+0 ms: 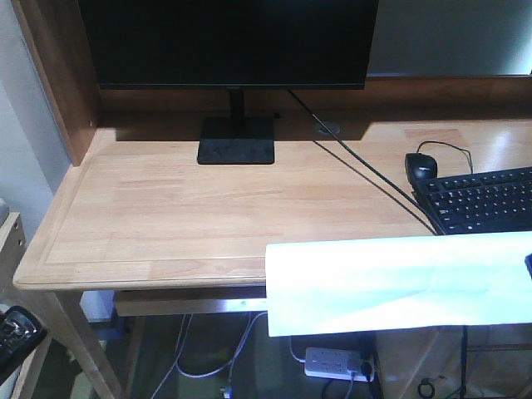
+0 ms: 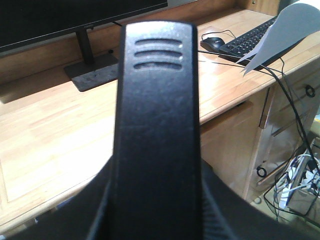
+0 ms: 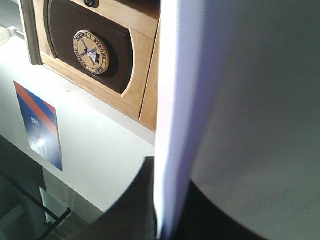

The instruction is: Grab stapler and paper to desk for stapling

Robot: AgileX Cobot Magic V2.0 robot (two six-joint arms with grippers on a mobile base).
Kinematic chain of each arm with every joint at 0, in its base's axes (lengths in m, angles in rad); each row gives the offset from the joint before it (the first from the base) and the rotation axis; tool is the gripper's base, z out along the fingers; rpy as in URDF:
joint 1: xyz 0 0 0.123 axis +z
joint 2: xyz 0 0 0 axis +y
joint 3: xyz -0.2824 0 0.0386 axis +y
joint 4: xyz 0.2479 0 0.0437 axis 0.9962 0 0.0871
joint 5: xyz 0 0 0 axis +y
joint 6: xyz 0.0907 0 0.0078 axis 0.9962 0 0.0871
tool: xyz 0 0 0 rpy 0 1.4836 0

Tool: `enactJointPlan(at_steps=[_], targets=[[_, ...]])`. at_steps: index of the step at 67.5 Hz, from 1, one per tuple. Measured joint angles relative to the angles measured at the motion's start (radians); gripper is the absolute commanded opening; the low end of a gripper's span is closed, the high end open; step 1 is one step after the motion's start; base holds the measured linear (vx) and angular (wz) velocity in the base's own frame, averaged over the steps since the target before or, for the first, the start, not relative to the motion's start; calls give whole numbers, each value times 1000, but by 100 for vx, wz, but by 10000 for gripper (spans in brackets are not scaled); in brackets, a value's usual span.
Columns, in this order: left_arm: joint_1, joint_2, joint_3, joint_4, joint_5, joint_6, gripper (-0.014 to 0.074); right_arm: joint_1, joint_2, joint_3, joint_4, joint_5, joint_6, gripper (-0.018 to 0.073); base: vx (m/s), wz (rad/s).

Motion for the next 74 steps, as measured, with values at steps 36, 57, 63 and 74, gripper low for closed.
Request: enactJointPlan(at_steps=[36, 57, 63, 74], targets=[[0, 0, 0, 0, 0, 0, -7, 0, 0, 0, 0, 0, 0, -8, 6, 0], [0, 0, 0, 0, 0, 0, -7, 0, 0, 0, 0, 0, 0, -8, 4, 1], [0, 0, 0, 0, 0, 0, -7, 0, 0, 0, 0, 0, 0, -8, 4, 1], [0, 0, 0, 0, 0, 0, -7, 0, 0, 0, 0, 0, 0, -8, 5, 1]])
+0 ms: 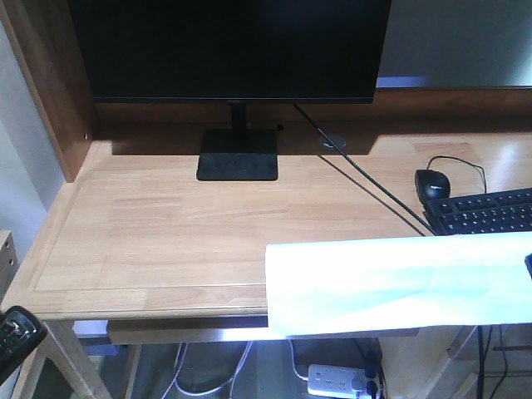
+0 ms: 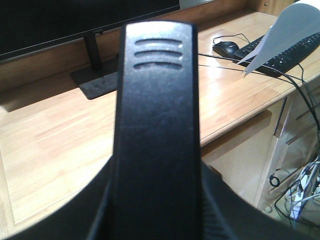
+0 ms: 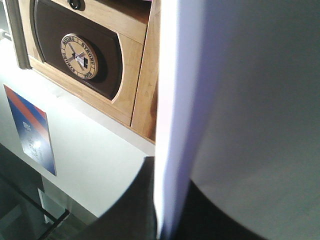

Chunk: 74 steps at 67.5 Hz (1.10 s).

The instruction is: Grab stapler and paper to desk for stapling

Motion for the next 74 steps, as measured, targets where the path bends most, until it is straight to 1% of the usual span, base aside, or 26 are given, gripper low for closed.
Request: enactJointPlan(at_steps=[74], targets=[[0, 0, 0, 0, 0, 0, -7, 0, 0, 0, 0, 0, 0, -8, 4, 0]])
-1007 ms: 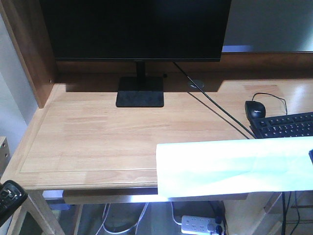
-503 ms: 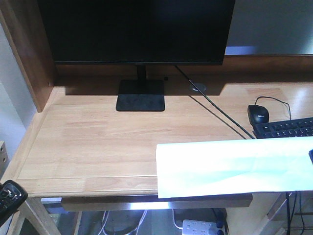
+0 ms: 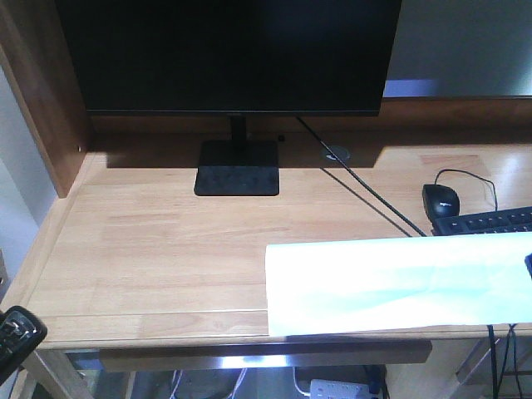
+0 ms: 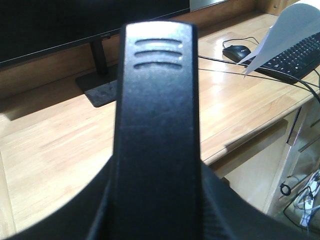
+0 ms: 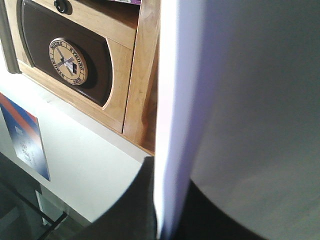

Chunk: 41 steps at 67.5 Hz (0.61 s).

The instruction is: Grab stapler and paper to desk for stapling

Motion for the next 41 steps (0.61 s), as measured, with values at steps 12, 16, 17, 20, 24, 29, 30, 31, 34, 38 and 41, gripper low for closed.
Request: enactJointPlan(at_steps=[12, 16, 17, 20, 24, 29, 30, 31, 34, 38, 41], targets=[[0, 0, 0, 0, 0, 0, -7, 0, 0, 0, 0, 0, 0, -8, 4, -1], [0, 0, 0, 0, 0, 0, -7, 0, 0, 0, 0, 0, 0, -8, 4, -1], [0, 0, 0, 0, 0, 0, -7, 0, 0, 0, 0, 0, 0, -8, 4, -1], [0, 0, 0, 0, 0, 0, -7, 0, 0, 0, 0, 0, 0, -8, 4, -1], [0, 0, 0, 0, 0, 0, -7, 0, 0, 0, 0, 0, 0, -8, 4, -1], [0, 0, 0, 0, 0, 0, -7, 0, 0, 0, 0, 0, 0, -8, 3, -1], [0, 0, 0, 0, 0, 0, -7, 0, 0, 0, 0, 0, 0, -8, 3, -1], [0, 0, 0, 0, 0, 0, -7, 0, 0, 0, 0, 0, 0, -8, 3, 0], [0, 0, 0, 0, 0, 0, -7, 0, 0, 0, 0, 0, 0, -8, 2, 0], [0, 0, 0, 0, 0, 0, -7, 0, 0, 0, 0, 0, 0, -8, 1, 0], [0, 0, 0, 0, 0, 0, -7, 0, 0, 0, 0, 0, 0, -8, 0, 0]])
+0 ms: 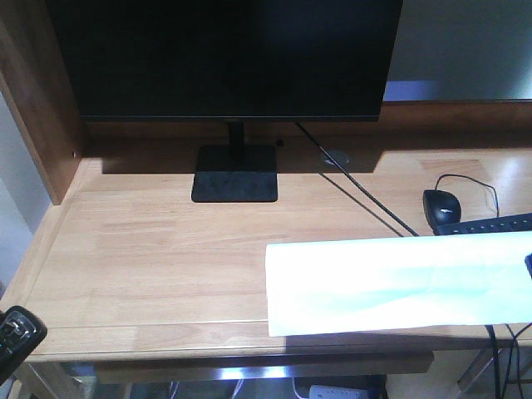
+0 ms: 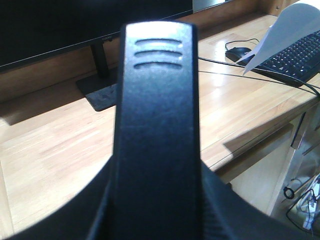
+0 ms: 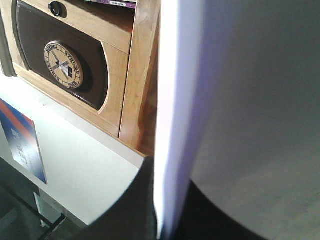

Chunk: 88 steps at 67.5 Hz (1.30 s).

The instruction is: Grab stapler and paper to desk for stapling

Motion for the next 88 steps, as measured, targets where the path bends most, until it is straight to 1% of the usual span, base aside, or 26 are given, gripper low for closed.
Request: enactJointPlan(at_steps=[88], targets=[[0, 0, 0, 0, 0, 0, -7, 0, 0, 0, 0, 0, 0, -8, 0, 0]])
